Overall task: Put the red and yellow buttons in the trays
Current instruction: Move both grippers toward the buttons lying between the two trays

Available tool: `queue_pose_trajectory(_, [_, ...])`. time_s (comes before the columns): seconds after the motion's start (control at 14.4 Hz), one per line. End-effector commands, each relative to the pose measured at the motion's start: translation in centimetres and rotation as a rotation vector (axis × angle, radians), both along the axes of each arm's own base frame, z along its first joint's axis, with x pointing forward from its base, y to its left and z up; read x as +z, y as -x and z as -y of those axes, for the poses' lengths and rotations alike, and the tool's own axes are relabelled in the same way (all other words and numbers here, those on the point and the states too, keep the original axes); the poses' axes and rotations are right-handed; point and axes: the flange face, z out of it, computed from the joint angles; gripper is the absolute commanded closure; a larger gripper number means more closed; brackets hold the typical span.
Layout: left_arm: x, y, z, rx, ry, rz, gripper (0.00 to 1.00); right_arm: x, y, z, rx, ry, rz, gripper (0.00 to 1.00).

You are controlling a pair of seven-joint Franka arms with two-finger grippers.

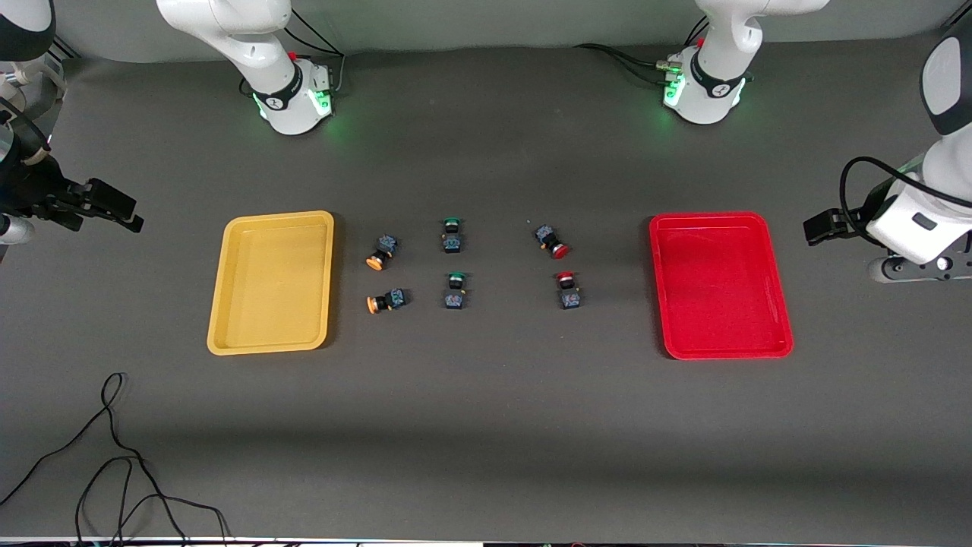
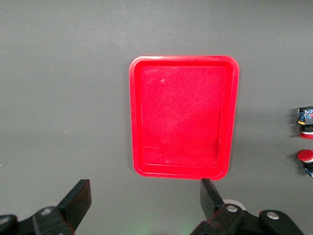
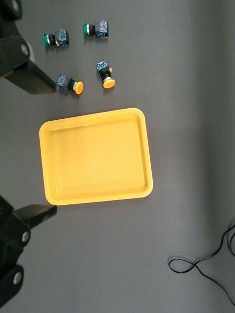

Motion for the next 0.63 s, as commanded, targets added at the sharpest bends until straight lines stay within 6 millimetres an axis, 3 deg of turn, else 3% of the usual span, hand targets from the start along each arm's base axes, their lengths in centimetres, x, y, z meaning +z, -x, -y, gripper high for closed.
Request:
queue_pose_trajectory(0.0, [0.1, -0.3, 0.7, -0.009, -0.011, 0.004, 0.01, 0.2, 0.2, -0.4, 0.027, 0.007, -0.011, 0.00])
queue_pose_trajectory(0.14, [0.2, -0.3, 1.1, -0.016, -0.005, 0.008, 0.01, -0.3, 0.0, -1.4, 0.043, 0.005, -0.025, 0.00])
queue_pose_trajectory(0.35, [-0.2, -0.6, 2.4, -0.034, 0.011, 0.020, 0.01, -2.4, -0.8, -6.6, -0.057, -0.010, -0.063, 0.00])
queue_pose_trajectory(0.56, [-3.0, -1.1, 4.8, -0.034, 0.091, -0.041, 0.01, -5.4, -2.1, -12.0, -0.175, -0.086, -0.094, 0.00])
